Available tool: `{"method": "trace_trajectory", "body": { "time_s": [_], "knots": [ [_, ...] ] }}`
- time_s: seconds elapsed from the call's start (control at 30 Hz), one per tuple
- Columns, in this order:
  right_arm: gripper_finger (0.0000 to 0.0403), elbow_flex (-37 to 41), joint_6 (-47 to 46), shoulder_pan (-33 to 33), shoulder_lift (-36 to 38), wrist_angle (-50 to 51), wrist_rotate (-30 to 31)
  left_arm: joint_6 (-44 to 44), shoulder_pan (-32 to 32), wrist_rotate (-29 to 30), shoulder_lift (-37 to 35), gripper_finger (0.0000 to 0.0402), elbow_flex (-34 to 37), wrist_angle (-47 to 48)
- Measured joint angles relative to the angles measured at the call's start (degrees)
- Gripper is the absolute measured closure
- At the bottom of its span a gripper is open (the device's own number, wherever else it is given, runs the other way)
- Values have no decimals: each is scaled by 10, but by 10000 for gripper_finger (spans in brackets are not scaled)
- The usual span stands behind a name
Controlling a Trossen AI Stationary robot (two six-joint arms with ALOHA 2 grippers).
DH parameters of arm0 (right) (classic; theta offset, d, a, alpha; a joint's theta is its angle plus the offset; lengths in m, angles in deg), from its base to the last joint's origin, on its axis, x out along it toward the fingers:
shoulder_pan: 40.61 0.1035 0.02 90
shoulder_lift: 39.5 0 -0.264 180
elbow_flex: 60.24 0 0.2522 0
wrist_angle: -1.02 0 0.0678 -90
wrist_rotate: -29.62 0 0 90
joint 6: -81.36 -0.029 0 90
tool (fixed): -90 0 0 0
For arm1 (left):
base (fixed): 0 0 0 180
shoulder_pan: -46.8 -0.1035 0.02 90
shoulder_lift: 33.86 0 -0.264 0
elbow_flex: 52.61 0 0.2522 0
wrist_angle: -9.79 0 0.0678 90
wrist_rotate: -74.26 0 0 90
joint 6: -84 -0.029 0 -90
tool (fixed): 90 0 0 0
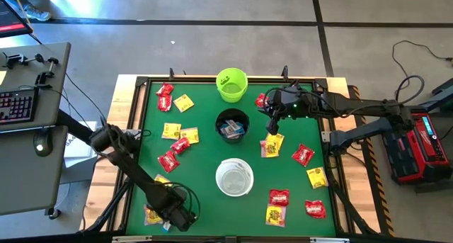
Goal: Sort candy by brand, put in halloween buckets
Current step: Put the white chocolate into the black bucket
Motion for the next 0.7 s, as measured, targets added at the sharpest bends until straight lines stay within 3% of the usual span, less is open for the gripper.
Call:
{"method": "trace_trajectory", "body": {
  "time_s": [0.23,0.7],
  "knots": [
    [403,0,8,0,0,-3,1,-2,0,7,-19,367,0,2],
    [403,0,12,0,0,-8,1,-22,-21,89,-80,387,0,15]
  ]
}}
